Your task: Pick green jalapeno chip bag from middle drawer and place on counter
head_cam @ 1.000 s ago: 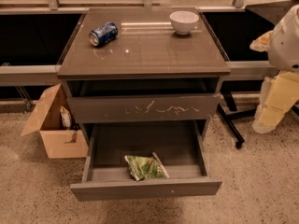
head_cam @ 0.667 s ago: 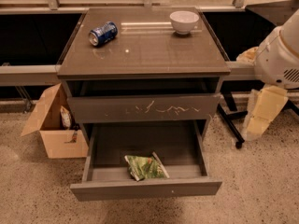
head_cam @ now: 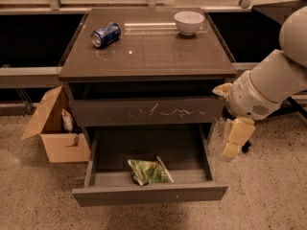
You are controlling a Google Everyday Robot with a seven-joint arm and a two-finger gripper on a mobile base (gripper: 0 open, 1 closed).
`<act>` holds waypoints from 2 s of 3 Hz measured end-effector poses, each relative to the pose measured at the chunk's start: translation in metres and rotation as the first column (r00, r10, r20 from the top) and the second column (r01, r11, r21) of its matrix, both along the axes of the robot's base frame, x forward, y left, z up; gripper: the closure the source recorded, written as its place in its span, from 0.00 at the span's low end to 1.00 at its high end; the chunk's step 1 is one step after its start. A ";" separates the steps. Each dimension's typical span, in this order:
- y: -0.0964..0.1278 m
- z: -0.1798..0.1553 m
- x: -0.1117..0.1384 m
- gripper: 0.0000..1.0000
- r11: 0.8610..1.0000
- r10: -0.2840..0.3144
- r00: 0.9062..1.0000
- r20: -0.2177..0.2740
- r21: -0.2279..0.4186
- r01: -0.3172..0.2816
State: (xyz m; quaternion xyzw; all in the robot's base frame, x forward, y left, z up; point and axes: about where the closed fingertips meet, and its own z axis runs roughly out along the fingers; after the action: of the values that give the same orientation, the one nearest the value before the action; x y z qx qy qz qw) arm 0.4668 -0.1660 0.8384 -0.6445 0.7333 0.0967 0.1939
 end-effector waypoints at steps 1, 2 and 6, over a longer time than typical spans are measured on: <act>0.000 0.000 0.000 0.00 1.000 0.001 1.000 0.000 0.000 -0.001; 0.019 -0.037 -0.001 0.00 0.996 0.087 0.996 -0.038 0.033 -0.085; 0.106 -0.238 0.014 0.00 0.938 0.294 0.936 -0.193 0.245 -0.244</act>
Offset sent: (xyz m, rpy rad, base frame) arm -0.0028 0.0476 -0.1032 0.0912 0.1141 0.2393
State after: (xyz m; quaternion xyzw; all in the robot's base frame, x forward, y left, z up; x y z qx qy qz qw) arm 0.4805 -0.0601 0.6008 -0.6990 0.6398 0.2748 0.1631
